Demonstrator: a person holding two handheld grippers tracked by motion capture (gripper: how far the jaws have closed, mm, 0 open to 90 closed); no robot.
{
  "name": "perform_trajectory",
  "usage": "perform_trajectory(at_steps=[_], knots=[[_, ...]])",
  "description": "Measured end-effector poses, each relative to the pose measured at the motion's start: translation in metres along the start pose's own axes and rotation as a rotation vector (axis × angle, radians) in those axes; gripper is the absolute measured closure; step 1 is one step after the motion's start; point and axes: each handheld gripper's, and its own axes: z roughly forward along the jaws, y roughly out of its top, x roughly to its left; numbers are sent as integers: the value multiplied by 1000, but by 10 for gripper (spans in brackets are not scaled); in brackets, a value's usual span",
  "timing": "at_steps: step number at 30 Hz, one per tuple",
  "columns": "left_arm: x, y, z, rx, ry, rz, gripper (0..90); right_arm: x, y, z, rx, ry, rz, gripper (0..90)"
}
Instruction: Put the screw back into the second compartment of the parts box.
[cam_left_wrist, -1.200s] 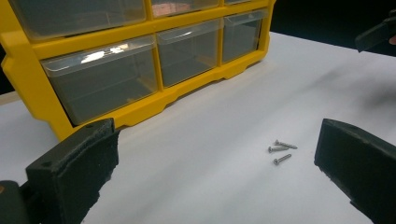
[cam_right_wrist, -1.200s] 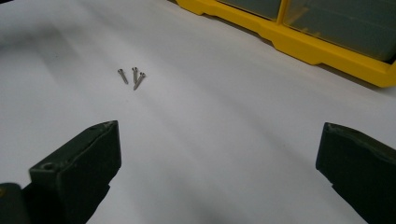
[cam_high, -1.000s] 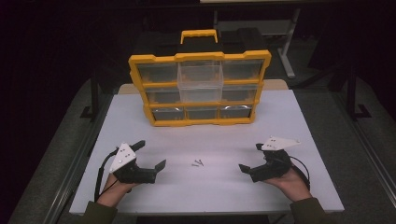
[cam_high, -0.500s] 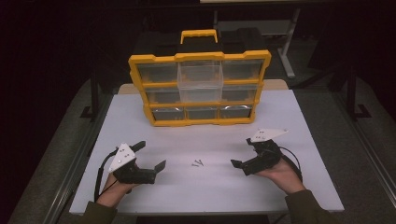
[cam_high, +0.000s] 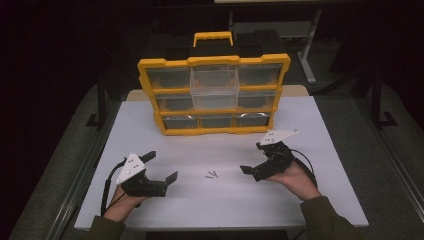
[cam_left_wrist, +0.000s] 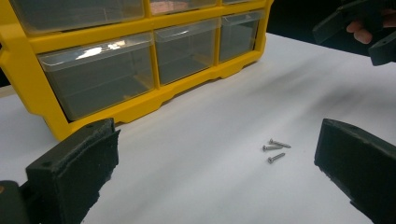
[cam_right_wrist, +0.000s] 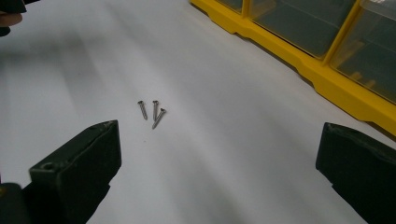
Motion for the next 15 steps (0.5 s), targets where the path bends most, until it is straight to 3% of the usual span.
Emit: perform_trajectory(at_steps=[15], knots=[[0,1,1,9,-1,3,0,2,16,18,26,32,-18,19]])
